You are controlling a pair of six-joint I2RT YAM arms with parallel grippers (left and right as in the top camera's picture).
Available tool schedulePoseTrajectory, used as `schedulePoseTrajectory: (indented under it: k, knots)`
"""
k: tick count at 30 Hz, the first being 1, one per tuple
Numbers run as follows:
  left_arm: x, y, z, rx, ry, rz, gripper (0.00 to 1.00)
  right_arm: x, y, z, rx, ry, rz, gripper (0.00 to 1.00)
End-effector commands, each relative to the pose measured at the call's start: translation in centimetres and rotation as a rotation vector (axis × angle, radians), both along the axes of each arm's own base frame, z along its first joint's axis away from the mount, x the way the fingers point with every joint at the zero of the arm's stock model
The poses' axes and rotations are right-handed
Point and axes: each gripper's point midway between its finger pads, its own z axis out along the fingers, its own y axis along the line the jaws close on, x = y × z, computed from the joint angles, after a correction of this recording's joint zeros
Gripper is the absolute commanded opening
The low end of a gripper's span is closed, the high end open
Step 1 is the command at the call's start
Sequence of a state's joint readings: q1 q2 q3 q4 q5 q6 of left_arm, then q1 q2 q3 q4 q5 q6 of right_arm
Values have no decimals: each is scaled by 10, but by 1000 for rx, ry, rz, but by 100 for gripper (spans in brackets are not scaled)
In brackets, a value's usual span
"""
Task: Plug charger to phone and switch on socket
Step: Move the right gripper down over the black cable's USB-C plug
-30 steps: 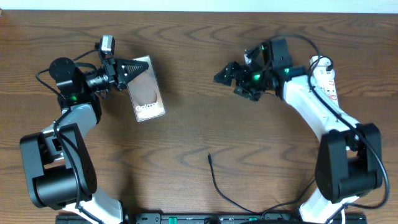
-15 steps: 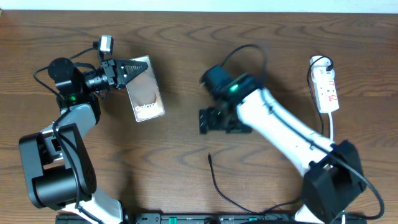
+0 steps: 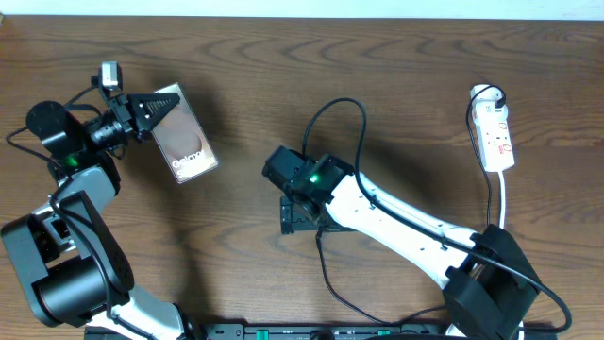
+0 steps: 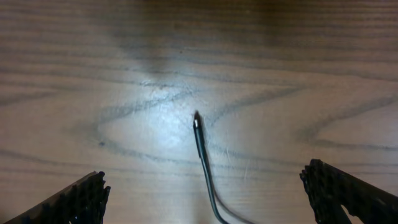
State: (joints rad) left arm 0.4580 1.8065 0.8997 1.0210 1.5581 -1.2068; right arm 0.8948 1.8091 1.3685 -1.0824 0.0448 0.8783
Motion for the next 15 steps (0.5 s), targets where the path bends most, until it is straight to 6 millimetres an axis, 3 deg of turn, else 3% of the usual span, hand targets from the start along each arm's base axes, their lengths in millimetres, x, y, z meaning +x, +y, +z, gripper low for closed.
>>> schedulePoseTrajectory:
  k: [1,5,15]
  knots:
    - [-2,-2,7,13,-24,-14,7,-5,-10,-18,-45,10,-39,99]
    - [-2,-2,7,13,-24,-14,7,-15,-8,-39,-12,49,-36,99]
    - [-2,-2,7,14,-27,-14,8,-36,-11,-65,-9,97,-49,96]
